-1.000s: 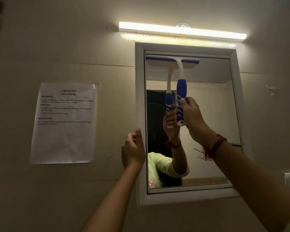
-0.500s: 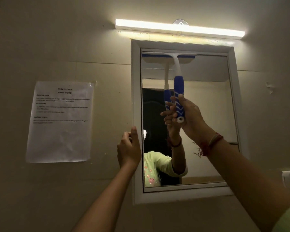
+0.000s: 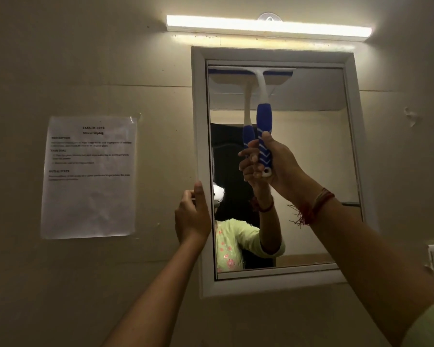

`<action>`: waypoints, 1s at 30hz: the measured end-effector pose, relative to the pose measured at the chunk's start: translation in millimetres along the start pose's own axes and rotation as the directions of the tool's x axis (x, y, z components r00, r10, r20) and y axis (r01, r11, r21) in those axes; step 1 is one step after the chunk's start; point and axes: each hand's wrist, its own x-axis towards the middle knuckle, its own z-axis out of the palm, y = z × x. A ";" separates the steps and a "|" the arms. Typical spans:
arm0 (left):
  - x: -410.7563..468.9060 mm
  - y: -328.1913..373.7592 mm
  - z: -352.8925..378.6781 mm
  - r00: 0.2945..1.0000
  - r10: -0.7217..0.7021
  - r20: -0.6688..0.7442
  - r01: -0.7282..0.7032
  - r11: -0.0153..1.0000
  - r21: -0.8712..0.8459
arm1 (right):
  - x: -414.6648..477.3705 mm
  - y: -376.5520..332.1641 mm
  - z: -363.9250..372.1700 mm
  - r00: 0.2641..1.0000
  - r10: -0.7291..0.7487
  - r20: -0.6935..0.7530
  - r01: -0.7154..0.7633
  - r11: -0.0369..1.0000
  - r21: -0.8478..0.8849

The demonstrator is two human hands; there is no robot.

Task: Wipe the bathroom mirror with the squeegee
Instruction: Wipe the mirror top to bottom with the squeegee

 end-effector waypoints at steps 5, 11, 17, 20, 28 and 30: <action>1.0 -0.9 1.1 1.000 0.005 0.016 -0.005 1.000 -0.009 | -2.3 2.3 1.2 0.998 -0.032 -0.052 0.030 0.999 -0.044; 0.2 -0.6 0.3 1.000 0.016 0.014 -0.016 1.000 -0.016 | -12.5 12.1 -1.7 0.998 0.054 -0.042 -0.055 0.998 -0.019; -0.5 -0.4 0.3 1.000 -0.002 0.009 0.002 0.999 -0.036 | -25.3 18.0 1.7 0.999 -0.026 -0.044 0.014 0.966 -0.260; -0.3 0.1 0.5 1.000 -0.017 0.006 0.017 0.999 -0.031 | -30.1 21.8 3.9 0.997 -0.036 -0.064 0.018 0.967 -0.253; 0.4 -2.6 1.8 1.000 -0.010 0.010 0.010 1.000 -0.030 | -38.1 34.6 -3.5 0.997 -0.029 -0.073 0.010 0.971 -0.240; 0.6 -2.8 2.2 1.000 -0.010 0.010 0.010 0.999 -0.031 | -39.7 39.9 -6.2 0.997 -0.030 -0.072 0.014 0.975 -0.220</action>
